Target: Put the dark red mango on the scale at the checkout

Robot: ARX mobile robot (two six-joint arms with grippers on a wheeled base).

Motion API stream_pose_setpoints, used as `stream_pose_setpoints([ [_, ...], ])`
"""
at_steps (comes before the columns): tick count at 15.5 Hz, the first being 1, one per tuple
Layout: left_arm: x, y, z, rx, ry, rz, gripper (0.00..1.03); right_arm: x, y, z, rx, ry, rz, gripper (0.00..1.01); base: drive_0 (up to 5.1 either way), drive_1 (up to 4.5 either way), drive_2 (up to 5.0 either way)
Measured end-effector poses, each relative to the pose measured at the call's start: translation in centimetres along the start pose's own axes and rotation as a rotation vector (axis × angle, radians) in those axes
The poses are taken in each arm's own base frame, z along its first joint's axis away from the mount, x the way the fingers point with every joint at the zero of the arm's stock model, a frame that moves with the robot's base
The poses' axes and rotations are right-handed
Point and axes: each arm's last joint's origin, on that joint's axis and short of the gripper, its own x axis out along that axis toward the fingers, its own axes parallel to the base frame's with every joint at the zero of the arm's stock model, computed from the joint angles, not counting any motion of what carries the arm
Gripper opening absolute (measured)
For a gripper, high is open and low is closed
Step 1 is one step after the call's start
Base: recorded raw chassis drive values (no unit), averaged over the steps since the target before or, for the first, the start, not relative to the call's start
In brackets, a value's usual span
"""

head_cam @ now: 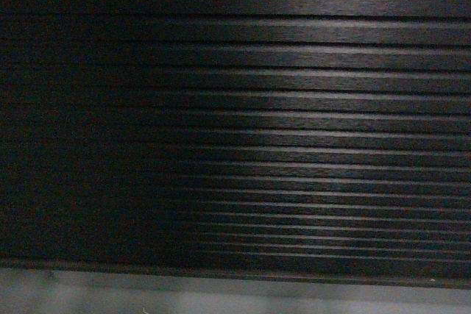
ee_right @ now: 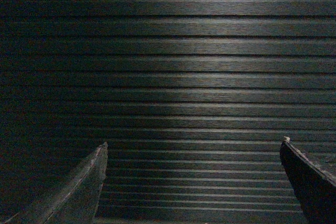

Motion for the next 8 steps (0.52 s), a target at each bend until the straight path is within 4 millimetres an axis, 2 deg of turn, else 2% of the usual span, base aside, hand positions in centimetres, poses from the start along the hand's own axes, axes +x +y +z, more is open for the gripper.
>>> stream_pose_setpoints([
  [8, 0.00, 0.00, 0.00, 0.000, 0.000, 0.000, 0.98, 0.00, 0.00, 0.00, 0.000, 0.000, 0.000, 0.98, 0.0, 0.00, 0.0],
])
